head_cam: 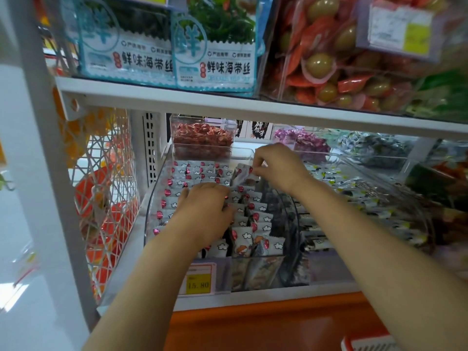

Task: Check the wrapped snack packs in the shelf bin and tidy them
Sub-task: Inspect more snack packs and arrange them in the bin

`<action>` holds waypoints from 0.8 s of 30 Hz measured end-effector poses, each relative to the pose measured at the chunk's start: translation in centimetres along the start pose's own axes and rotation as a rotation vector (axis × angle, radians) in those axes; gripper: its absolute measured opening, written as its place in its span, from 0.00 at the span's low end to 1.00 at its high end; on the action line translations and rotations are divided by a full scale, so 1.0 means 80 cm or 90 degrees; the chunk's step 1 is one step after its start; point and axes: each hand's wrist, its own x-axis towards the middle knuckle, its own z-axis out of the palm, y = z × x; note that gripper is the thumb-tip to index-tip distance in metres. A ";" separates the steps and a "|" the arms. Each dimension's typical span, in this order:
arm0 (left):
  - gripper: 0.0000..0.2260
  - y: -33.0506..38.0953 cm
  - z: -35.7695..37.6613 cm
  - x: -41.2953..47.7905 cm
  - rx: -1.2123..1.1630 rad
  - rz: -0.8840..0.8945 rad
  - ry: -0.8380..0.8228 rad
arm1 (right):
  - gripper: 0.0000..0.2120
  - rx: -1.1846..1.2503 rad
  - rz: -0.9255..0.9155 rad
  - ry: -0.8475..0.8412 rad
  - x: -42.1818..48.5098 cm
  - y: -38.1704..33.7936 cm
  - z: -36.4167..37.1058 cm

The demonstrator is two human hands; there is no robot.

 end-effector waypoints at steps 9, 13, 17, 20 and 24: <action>0.17 0.011 0.000 -0.013 -0.025 -0.004 0.036 | 0.03 0.015 0.023 0.094 -0.027 -0.006 -0.008; 0.17 0.012 0.000 -0.018 -0.071 -0.004 0.080 | 0.05 0.066 0.106 0.222 -0.043 -0.002 -0.015; 0.17 0.013 -0.001 -0.021 -0.105 0.004 0.126 | 0.06 0.192 0.154 0.322 -0.075 0.000 -0.020; 0.16 0.015 -0.002 -0.024 -0.150 0.014 0.181 | 0.07 0.319 0.204 0.367 -0.105 -0.001 -0.023; 0.16 0.019 0.000 -0.027 -0.240 0.019 0.189 | 0.10 0.508 0.281 0.343 -0.136 -0.005 -0.023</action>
